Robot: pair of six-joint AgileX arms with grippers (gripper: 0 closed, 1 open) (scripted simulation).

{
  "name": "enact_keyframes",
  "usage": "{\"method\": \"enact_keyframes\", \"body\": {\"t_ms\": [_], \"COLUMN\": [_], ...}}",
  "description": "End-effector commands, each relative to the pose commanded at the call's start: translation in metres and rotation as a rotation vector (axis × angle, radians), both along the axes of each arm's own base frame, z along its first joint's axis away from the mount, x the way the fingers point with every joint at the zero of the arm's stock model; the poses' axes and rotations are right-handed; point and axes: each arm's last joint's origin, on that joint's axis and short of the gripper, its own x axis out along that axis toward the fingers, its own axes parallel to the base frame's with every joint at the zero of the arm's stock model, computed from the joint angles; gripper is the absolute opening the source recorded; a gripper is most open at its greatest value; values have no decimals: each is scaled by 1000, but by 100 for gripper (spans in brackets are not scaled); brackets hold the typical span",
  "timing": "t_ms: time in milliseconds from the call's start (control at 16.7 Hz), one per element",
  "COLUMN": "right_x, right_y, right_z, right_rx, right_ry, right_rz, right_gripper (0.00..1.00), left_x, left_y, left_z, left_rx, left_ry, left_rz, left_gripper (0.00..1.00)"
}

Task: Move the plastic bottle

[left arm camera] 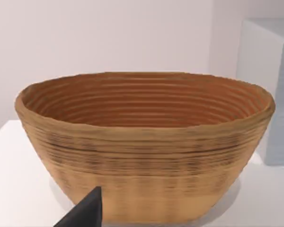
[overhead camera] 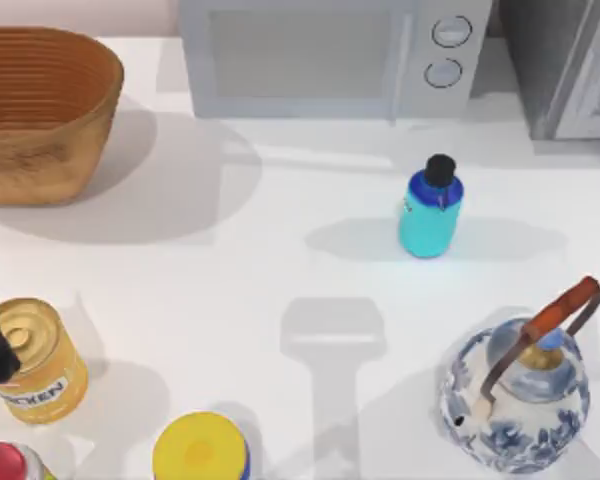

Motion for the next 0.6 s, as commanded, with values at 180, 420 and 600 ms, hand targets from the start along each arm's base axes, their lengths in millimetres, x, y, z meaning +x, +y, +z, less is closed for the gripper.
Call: {"method": "enact_keyframes", "body": {"t_ms": [180, 420, 600], "right_x": [0, 0, 0], "right_y": [0, 0, 0], "right_z": [0, 0, 0], "right_rx": [0, 0, 0], "right_ry": [0, 0, 0], "right_rz": [0, 0, 0], "right_gripper": [100, 100, 100], "left_x": [0, 7, 23], "left_y": [-1, -9, -22], "left_z": [2, 22, 45], "left_rx": [0, 1, 4], "left_ry": [0, 3, 33], "left_rz": [-6, -81, -178], "left_gripper": [100, 100, 100]}}
